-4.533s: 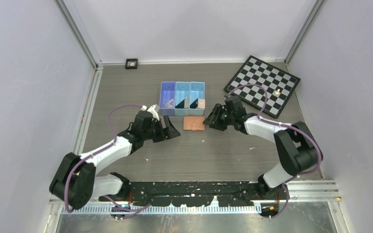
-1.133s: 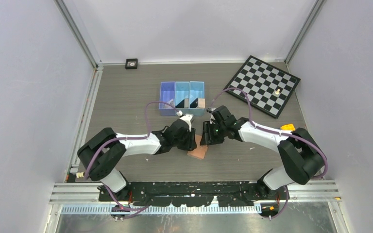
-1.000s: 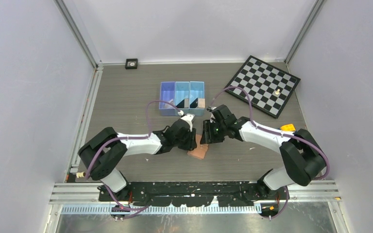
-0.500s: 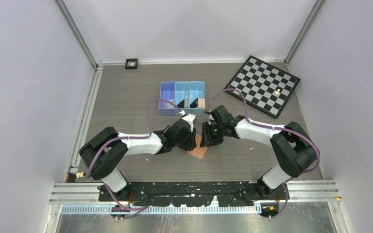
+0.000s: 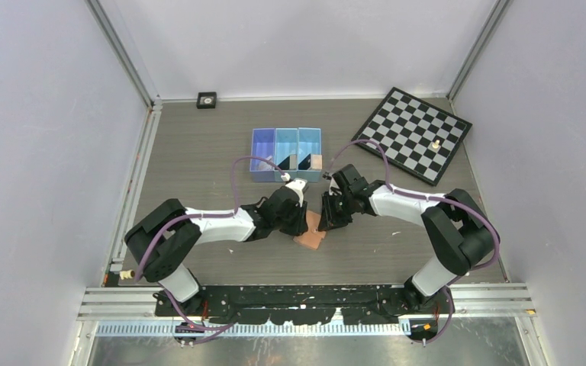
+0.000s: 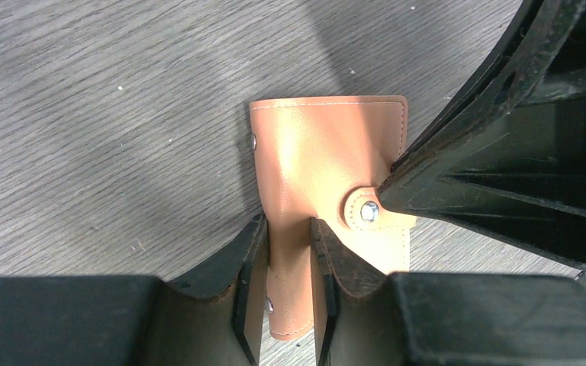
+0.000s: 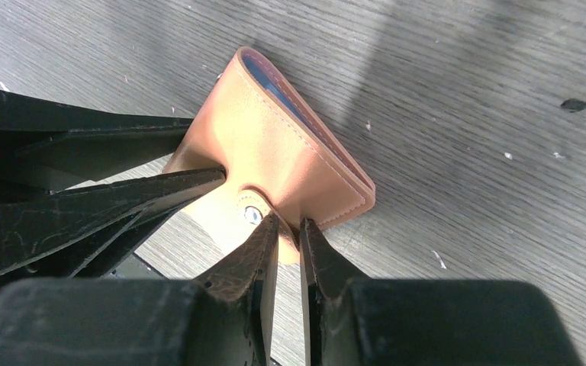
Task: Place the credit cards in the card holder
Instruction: Open the card holder at the center of the board.
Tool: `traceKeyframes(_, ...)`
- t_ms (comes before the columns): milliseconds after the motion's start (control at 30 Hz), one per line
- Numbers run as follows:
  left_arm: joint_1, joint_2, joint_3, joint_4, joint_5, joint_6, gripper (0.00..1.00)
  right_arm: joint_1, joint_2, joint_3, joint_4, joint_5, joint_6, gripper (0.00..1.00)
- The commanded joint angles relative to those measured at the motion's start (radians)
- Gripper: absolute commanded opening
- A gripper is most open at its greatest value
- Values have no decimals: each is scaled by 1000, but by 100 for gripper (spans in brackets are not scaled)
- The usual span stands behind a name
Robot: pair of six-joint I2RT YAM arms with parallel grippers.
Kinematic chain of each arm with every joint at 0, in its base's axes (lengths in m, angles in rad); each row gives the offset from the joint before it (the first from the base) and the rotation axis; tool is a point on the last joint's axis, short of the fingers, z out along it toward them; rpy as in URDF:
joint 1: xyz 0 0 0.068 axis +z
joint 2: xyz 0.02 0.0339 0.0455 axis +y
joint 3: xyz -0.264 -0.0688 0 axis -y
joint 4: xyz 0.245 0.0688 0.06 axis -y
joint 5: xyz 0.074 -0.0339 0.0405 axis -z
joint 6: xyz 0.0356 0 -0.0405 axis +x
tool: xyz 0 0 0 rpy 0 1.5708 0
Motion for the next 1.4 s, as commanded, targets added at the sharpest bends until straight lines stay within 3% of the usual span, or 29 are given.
traceKeyframes(0,0,83,-28,-114,-50,12,10,59,52,-4,116,-235,45,19)
traceKeyframes(300,1,88,-23,-127,-59,1,0,98,54,6,129,-324,37,9)
traceKeyframes(500,1,100,-8,-149,-75,-3,0,128,35,14,113,-348,25,1)
traceKeyframes(800,1,105,-5,-160,-84,-12,0,144,6,14,111,-371,23,0)
traceKeyframes(1000,1,90,-13,-171,-96,-20,0,144,-57,7,68,-301,13,1)
traceKeyframes(1267,1,9,-60,-206,-161,-127,0,142,-262,-22,-64,-43,33,19)
traceKeyframes(1367,0,-45,-108,-183,-153,-215,0,142,-345,-48,-93,90,108,36)
